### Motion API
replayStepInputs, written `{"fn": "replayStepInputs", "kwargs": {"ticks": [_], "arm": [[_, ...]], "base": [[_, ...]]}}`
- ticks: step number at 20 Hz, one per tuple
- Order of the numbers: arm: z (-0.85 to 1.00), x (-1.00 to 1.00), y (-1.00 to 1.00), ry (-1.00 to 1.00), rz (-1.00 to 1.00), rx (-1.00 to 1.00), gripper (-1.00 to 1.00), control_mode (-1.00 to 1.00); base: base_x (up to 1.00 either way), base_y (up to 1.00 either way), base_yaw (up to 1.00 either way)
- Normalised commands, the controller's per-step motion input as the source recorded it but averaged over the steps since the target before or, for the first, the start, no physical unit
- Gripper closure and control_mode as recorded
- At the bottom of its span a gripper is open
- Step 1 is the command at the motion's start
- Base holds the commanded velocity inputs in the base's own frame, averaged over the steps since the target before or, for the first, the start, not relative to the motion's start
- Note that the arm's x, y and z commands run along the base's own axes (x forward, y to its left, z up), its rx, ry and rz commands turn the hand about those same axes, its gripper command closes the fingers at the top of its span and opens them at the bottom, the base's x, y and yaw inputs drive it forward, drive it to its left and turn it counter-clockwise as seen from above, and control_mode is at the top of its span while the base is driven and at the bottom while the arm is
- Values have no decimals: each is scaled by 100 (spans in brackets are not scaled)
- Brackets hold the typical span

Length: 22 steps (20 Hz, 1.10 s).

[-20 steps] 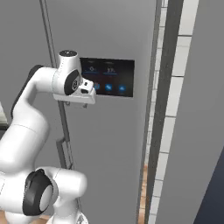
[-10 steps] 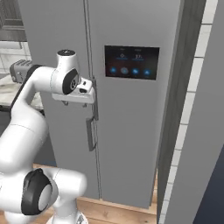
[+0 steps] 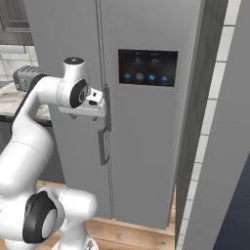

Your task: Open the fridge, remove the apple, cucumber, and chicken drumstick, and place them on any counter.

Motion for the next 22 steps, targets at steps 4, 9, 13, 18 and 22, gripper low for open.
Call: {"fn": "replayStepInputs", "kwargs": {"ticks": [4,9,13,18,22], "arm": [[0,0,0,0,0,0,-100,100],[-3,-8,-13,-4,0,4,-100,-100],[-10,23,-9,-34,7,6,-100,-100],[-6,63,0,-27,4,7,-100,-100],[-1,79,0,0,0,9,-100,-100]], "base": [[0,-1,0],[-6,-5,0],[0,0,0],[0,0,0],[0,0,0]]}}
